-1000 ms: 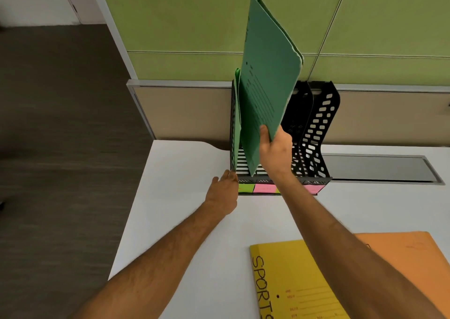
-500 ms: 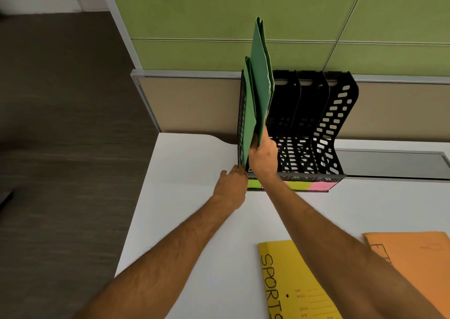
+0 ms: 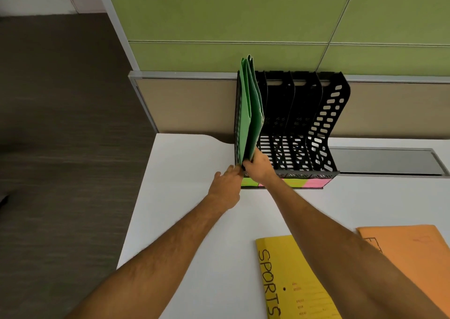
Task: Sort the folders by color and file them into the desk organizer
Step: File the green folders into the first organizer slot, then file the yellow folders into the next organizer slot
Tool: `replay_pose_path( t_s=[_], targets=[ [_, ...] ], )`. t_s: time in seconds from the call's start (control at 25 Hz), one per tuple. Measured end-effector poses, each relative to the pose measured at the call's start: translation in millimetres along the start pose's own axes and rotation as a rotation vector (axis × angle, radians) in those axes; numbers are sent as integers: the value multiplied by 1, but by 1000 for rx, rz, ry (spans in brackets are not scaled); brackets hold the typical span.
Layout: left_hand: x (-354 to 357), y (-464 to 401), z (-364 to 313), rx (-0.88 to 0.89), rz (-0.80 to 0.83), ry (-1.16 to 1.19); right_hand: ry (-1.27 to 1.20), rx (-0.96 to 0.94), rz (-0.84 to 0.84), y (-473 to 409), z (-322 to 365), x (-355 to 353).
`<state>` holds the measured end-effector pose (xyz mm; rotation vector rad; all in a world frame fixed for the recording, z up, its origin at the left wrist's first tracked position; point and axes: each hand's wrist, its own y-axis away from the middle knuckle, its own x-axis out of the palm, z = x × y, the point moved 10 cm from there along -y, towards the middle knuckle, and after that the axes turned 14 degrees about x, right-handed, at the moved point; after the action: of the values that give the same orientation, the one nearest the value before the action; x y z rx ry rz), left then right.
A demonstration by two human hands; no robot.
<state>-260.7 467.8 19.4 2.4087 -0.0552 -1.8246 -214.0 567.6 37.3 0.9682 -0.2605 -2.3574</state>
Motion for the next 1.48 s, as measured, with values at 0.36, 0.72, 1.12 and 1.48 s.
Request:
replay_pose_path(
  t_s=[0.36, 0.72, 1.12, 1.48],
  targets=[
    [48, 118, -49, -19, 109, 26, -34, -88, -33, 160, -81, -36],
    [89, 229, -137, 31, 1, 193, 91, -67, 14, 298, -195, -35],
    [138, 267, -215, -86, -6, 303, 290, 80, 130, 357, -343, -66],
    [201, 295, -260, -347, 50, 460, 694, 5, 314, 374, -423, -61]
  ],
)
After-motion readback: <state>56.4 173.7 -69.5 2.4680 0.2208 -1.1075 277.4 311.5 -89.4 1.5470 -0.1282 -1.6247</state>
